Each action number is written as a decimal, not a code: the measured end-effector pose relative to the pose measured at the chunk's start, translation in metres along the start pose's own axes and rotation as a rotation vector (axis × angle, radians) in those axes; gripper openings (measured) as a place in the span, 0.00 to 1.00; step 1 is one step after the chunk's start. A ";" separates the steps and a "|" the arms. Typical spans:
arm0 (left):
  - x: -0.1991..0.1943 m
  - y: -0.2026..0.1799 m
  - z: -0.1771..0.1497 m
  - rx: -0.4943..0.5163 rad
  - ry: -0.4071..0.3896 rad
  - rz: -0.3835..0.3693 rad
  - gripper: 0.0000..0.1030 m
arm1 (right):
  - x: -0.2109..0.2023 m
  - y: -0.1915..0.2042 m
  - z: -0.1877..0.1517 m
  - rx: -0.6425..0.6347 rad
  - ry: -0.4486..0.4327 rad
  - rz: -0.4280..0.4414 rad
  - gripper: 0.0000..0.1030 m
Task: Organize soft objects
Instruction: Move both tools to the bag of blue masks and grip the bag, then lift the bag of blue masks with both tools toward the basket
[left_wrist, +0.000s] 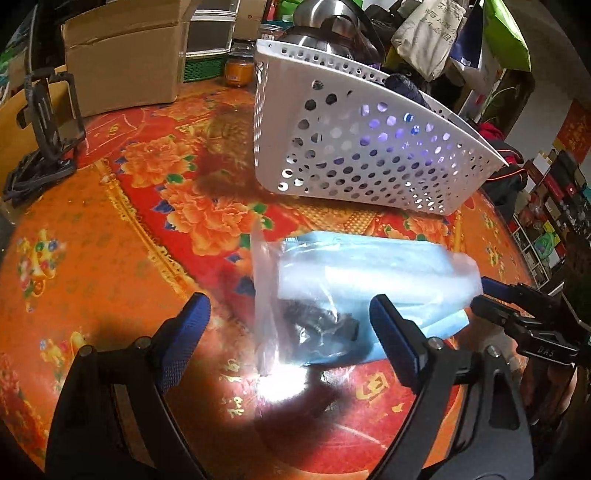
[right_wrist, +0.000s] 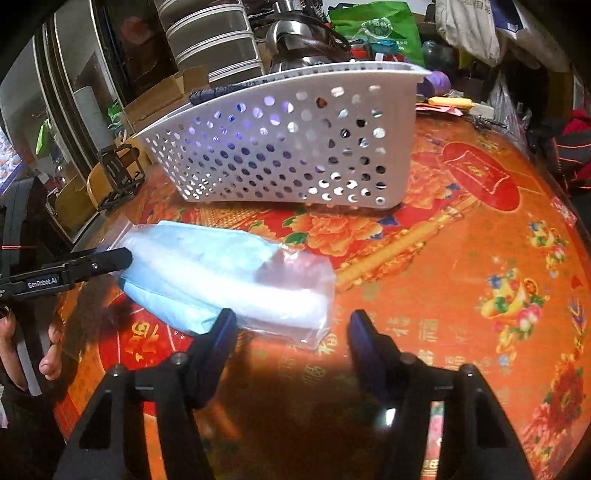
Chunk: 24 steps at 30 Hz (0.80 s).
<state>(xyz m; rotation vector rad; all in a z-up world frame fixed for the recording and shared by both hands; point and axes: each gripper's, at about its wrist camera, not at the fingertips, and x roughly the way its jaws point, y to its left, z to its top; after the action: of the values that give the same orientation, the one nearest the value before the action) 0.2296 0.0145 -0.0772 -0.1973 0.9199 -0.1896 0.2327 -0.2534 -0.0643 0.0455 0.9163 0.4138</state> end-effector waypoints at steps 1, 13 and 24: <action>0.001 0.001 0.000 0.001 0.001 -0.004 0.84 | 0.002 0.000 0.000 -0.002 0.005 -0.001 0.54; 0.006 0.000 0.000 0.011 -0.014 -0.052 0.67 | 0.005 0.005 0.000 -0.034 0.008 -0.009 0.37; -0.003 -0.007 -0.004 0.032 -0.051 -0.064 0.26 | 0.007 0.004 0.000 -0.031 0.017 0.003 0.11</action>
<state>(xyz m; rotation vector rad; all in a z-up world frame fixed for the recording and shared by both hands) 0.2235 0.0077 -0.0754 -0.2009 0.8597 -0.2576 0.2350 -0.2476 -0.0692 0.0157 0.9263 0.4319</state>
